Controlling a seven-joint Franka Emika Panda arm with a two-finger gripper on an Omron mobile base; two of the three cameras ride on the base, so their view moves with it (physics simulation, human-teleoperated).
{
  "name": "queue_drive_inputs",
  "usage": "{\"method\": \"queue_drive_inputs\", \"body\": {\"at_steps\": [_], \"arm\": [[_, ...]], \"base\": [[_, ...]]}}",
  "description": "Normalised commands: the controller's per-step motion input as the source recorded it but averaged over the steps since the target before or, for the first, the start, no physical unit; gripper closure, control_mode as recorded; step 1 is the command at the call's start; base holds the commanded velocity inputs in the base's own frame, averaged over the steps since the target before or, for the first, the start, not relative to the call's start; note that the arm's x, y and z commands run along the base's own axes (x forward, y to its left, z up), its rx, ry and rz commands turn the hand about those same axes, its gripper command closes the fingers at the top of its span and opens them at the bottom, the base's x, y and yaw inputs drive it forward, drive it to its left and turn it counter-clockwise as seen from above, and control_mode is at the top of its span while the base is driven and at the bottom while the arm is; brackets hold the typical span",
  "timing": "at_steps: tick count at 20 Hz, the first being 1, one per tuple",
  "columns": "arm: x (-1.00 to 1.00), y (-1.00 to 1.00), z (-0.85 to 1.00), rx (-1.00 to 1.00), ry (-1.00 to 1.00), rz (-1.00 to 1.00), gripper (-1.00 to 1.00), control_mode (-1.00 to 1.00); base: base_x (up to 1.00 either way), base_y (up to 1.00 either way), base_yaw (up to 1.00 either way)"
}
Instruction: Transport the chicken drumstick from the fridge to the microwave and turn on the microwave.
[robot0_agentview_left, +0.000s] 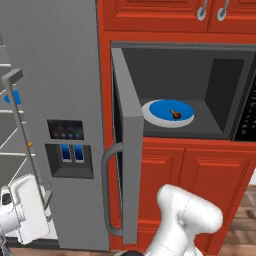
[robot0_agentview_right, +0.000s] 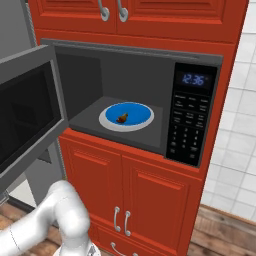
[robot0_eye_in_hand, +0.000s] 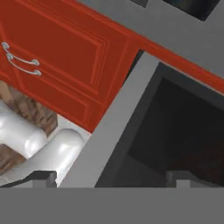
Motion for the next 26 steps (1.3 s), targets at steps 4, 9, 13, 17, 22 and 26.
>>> {"method": "queue_drive_inputs", "body": {"at_steps": [4,9,13,17,22,26], "arm": [[0.69,-0.93,-0.12,0.08,0.00,-0.07,-1.00,-1.00],[0.23,-1.00,0.09,0.16,-0.03,0.00,-1.00,-1.00],[0.00,-1.00,0.50,0.28,-0.10,0.00,-1.00,-1.00],[0.00,-1.00,0.63,0.36,-0.17,0.00,-1.00,-1.00],[0.17,-1.00,0.77,0.43,-0.15,0.00,-1.00,-1.00],[0.28,-1.00,0.80,0.44,-0.14,0.00,-1.00,-1.00]], "base": [[0.00,0.00,0.00],[0.00,0.00,0.00],[0.00,0.00,0.00],[0.00,0.00,0.00],[0.00,0.00,0.00],[0.00,0.00,0.00]]}}
